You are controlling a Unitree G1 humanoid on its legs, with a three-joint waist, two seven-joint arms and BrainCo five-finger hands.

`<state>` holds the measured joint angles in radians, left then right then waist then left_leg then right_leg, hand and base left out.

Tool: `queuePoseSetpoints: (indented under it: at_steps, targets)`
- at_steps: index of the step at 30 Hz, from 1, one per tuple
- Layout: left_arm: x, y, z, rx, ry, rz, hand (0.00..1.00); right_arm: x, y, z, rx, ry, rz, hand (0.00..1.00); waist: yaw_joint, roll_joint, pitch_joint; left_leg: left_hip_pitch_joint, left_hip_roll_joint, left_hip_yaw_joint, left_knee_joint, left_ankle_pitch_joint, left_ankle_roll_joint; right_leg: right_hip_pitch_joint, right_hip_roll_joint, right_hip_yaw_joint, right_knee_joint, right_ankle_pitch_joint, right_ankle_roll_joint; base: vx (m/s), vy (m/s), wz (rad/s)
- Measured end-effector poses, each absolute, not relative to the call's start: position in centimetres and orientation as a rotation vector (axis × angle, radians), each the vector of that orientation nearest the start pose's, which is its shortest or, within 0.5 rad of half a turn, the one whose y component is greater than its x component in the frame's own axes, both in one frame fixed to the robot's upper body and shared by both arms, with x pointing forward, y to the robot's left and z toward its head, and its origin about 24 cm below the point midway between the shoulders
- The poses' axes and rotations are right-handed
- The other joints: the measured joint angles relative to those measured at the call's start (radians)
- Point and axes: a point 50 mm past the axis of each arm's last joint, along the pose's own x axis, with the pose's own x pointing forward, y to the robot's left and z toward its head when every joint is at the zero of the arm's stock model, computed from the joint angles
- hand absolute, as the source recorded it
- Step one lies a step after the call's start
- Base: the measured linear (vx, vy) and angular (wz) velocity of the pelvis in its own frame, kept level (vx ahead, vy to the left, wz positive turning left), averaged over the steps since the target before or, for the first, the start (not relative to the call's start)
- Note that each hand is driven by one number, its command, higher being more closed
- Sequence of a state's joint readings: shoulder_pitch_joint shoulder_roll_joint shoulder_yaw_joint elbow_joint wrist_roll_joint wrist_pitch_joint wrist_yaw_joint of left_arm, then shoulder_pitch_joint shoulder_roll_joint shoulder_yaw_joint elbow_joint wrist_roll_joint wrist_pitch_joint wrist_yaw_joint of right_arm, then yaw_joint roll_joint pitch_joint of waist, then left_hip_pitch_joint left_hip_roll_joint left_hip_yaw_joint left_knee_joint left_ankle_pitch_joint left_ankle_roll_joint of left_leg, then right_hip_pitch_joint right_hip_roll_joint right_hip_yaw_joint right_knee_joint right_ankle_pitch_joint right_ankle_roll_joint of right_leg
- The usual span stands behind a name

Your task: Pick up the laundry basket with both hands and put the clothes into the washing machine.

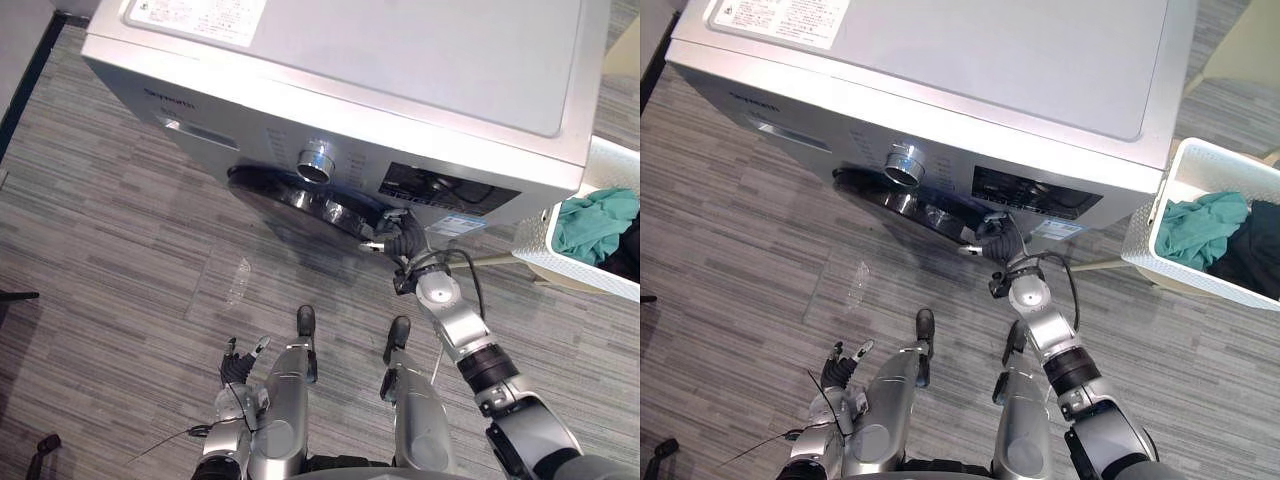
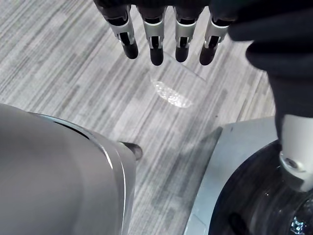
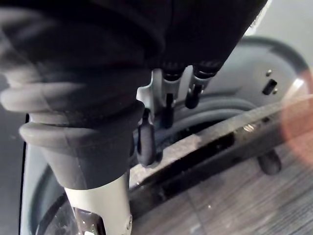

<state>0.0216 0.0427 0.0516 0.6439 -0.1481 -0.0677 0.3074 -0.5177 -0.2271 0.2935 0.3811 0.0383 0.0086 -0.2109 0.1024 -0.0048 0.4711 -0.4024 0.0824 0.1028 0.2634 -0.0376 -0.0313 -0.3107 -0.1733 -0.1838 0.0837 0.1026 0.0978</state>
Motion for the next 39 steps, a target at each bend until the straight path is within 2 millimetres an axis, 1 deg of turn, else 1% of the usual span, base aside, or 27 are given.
queuePoseSetpoints:
  at_steps: [1,2,5,8,11,13,15,16,18,20,21,23,25,26,27,29,30,31,32,33,34,35,36,37,38,39]
  targets:
    - [19.5,19.0,-9.2,-0.032,0.586,0.422,0.0,34.3,-11.7,9.5,-0.311,-0.124,0.094,0.0,0.012,-0.001,0.011,-0.003,0.005,-0.001,-0.001,0.003,-0.004,-0.004,0.005,0.0,0.0,0.001,-0.001,-0.03,-0.034,-0.03]
    - [19.6,19.0,-9.1,-0.039,0.581,0.423,0.0,34.4,-11.7,9.6,-0.311,-0.129,0.092,0.0,0.017,0.0,0.016,-0.003,0.007,-0.002,-0.001,0.005,-0.005,-0.004,0.008,0.001,0.0,0.001,-0.001,-0.03,-0.046,-0.01]
    - [19.6,18.9,-9.1,-0.059,0.579,0.43,0.0,34.4,-11.7,9.8,-0.306,-0.134,0.09,0.0,0.021,0.0,0.02,-0.005,0.015,-0.008,-0.004,0.012,-0.009,-0.005,0.017,-0.001,-0.001,0.001,-0.002,-0.01,-0.04,0.01]
    - [19.7,18.7,-9.1,-0.071,0.58,0.429,0.0,33.7,-12.1,9.1,-0.215,-0.118,0.057,0.0,0.021,0.001,0.023,-0.005,0.018,-0.007,-0.004,0.014,-0.012,-0.005,0.021,-0.001,-0.003,0.001,-0.003,0.01,-0.002,0.0]
    - [19.7,18.7,-9.1,-0.069,0.586,0.428,0.0,31.4,-12.0,6.5,-0.045,-0.054,0.087,0.0,0.018,-0.008,0.028,0.006,0.018,-0.005,-0.005,0.014,-0.013,0.002,0.021,0.0,-0.003,0.006,-0.006,0.07,0.004,-0.02]
    - [19.6,18.8,-9.3,-0.061,0.6,0.423,0.0,30.0,-11.6,4.6,0.035,0.012,0.135,0.0,0.013,-0.011,0.029,0.031,0.02,-0.004,-0.006,0.016,-0.007,0.025,0.024,0.001,-0.004,0.003,-0.007,0.11,0.006,-0.04]
    - [19.4,18.9,-9.5,-0.05,0.621,0.412,0.0,28.8,-11.0,2.3,0.079,0.109,0.2,0.0,-0.001,-0.014,0.027,0.062,0.02,-0.002,-0.016,0.013,-0.008,0.051,0.024,0.001,-0.005,-0.006,-0.009,0.09,0.002,-0.02]
    - [19.2,19.0,-9.8,-0.036,0.638,0.399,0.0,28.0,-10.4,0.7,0.096,0.185,0.243,0.0,-0.01,-0.015,0.026,0.076,0.021,-0.001,-0.022,0.011,-0.01,0.061,0.026,0.001,-0.005,-0.011,-0.007,0.07,0.0,-0.04]
    - [19.4,19.0,-9.9,-0.03,0.654,0.375,0.0,27.0,-9.6,-1.5,0.137,0.31,0.289,0.0,-0.008,-0.016,0.025,0.089,0.022,0.004,-0.023,0.008,-0.015,0.069,0.031,0.006,-0.005,-0.014,-0.009,0.05,0.001,-0.08]
    - [19.5,19.0,-10.2,-0.013,0.678,0.36,0.0,25.0,-7.8,-4.5,0.163,0.502,0.372,0.0,-0.006,-0.017,0.017,0.108,0.026,0.003,-0.024,0.005,-0.02,0.088,0.036,0.004,-0.005,-0.018,-0.011,0.04,-0.011,-0.01]
    - [19.5,19.0,-10.3,-0.011,0.683,0.359,0.0,24.5,-7.3,-5.1,0.167,0.543,0.394,0.0,-0.005,-0.018,0.009,0.112,0.027,0.002,-0.025,0.004,-0.021,0.093,0.037,0.003,-0.005,-0.019,-0.011,0.03,-0.008,0.04]
    - [18.9,19.0,-10.9,-0.008,0.723,0.363,0.0,22.6,-5.6,-6.8,0.215,0.671,0.456,0.0,0.0,-0.02,-0.03,0.137,0.025,-0.002,-0.032,0.003,-0.022,0.122,0.036,-0.004,-0.012,-0.022,-0.008,0.03,0.005,0.08]
    - [18.5,19.0,-11.2,-0.014,0.745,0.372,0.0,22.0,-4.5,-7.0,0.252,0.705,0.486,0.0,0.001,-0.019,-0.071,0.142,0.023,-0.005,-0.04,0.003,-0.022,0.132,0.032,-0.014,-0.02,-0.022,-0.008,0.01,0.01,0.11]
    - [18.4,19.0,-11.2,-0.031,0.745,0.381,0.0,22.0,-3.6,-6.6,0.298,0.71,0.503,0.0,0.022,-0.022,-0.089,0.154,0.023,-0.005,-0.041,-0.002,-0.026,0.141,0.031,-0.008,-0.019,-0.024,-0.005,-0.03,0.008,0.08]
    - [18.3,18.9,-11.2,-0.057,0.741,0.396,0.0,22.4,-2.6,-6.0,0.328,0.698,0.527,0.0,0.024,-0.022,-0.095,0.17,0.023,-0.006,-0.049,-0.006,-0.029,0.156,0.029,-0.009,-0.019,-0.032,-0.002,-0.05,0.005,-0.01]
    - [17.9,19.1,-10.9,-0.099,0.722,0.446,0.0,22.6,-1.8,-5.5,0.353,0.695,0.537,0.0,0.025,-0.025,-0.116,0.173,0.022,-0.008,-0.053,-0.006,-0.027,0.16,0.027,-0.012,-0.02,-0.037,-0.005,-0.05,-0.002,0.09]
    - [17.8,19.5,-10.0,-0.146,0.67,0.512,0.0,22.7,-1.9,-5.4,0.359,0.692,0.528,0.0,0.027,-0.026,-0.127,0.173,0.022,-0.014,-0.053,-0.006,-0.028,0.165,0.027,-0.018,-0.022,-0.037,-0.005,-0.04,-0.002,0.15]
    - [18.0,20.1,-8.4,-0.188,0.579,0.59,0.0,22.6,-1.9,-5.6,0.374,0.693,0.518,0.0,0.03,-0.026,-0.133,0.173,0.021,-0.021,-0.054,-0.005,-0.03,0.169,0.025,-0.027,-0.022,-0.038,-0.006,-0.03,0.001,0.15]
    - [18.2,20.7,-7.2,-0.204,0.518,0.637,0.0,22.5,-1.9,-5.6,0.38,0.692,0.514,0.0,0.035,-0.025,-0.135,0.173,0.021,-0.024,-0.055,-0.004,-0.032,0.17,0.022,-0.03,-0.022,-0.038,-0.006,-0.02,0.002,0.13]
    - [18.3,21.7,-5.2,-0.22,0.414,0.731,0.0,22.4,-1.9,-5.6,0.385,0.69,0.503,0.0,0.046,-0.022,-0.138,0.173,0.022,-0.028,-0.059,-0.002,-0.035,0.17,0.022,-0.033,-0.022,-0.038,-0.006,-0.01,-0.007,0.11]
    - [18.4,23.0,-2.6,-0.193,0.297,0.829,0.0,22.3,-2.1,-5.8,0.389,0.69,0.48,0.0,0.052,-0.017,-0.146,0.175,0.02,-0.033,-0.073,0.001,-0.039,0.17,0.024,-0.04,-0.022,-0.039,-0.007,-0.01,-0.017,0.13]
    - [18.3,23.8,-1.4,-0.176,0.24,0.877,0.0,22.3,-2.1,-5.8,0.393,0.69,0.474,0.0,0.051,-0.015,-0.149,0.177,0.019,-0.034,-0.082,0.003,-0.042,0.17,0.024,-0.045,-0.022,-0.039,-0.009,0.01,-0.034,0.14]
    - [17.8,25.3,1.1,-0.127,0.126,0.98,0.0,22.3,-2.2,-5.8,0.404,0.691,0.455,0.0,0.052,-0.012,-0.151,0.185,0.019,-0.036,-0.095,0.009,-0.05,0.173,0.025,-0.049,-0.022,-0.041,-0.011,0.03,-0.035,0.08]
    - [17.4,26.0,2.3,-0.093,0.074,1.036,0.0,22.2,-2.2,-5.9,0.408,0.692,0.44,0.0,0.052,-0.01,-0.153,0.189,0.02,-0.039,-0.098,0.012,-0.052,0.177,0.028,-0.051,-0.022,-0.042,-0.012,0.05,-0.037,0.11]
    - [16.7,27.0,5.0,-0.028,-0.048,1.144,0.0,22.0,-2.7,-6.2,0.42,0.7,0.401,0.0,0.052,-0.004,-0.159,0.202,0.02,-0.048,-0.106,0.018,-0.054,0.191,0.03,-0.06,-0.023,-0.045,-0.016,0.05,-0.026,0.11]
    - [16.3,27.3,6.1,0.007,-0.095,1.181,0.0,21.9,-3.0,-6.4,0.423,0.702,0.384,0.0,0.052,-0.003,-0.164,0.205,0.02,-0.05,-0.109,0.019,-0.055,0.195,0.031,-0.062,-0.024,-0.046,-0.018,0.07,-0.019,0.15]
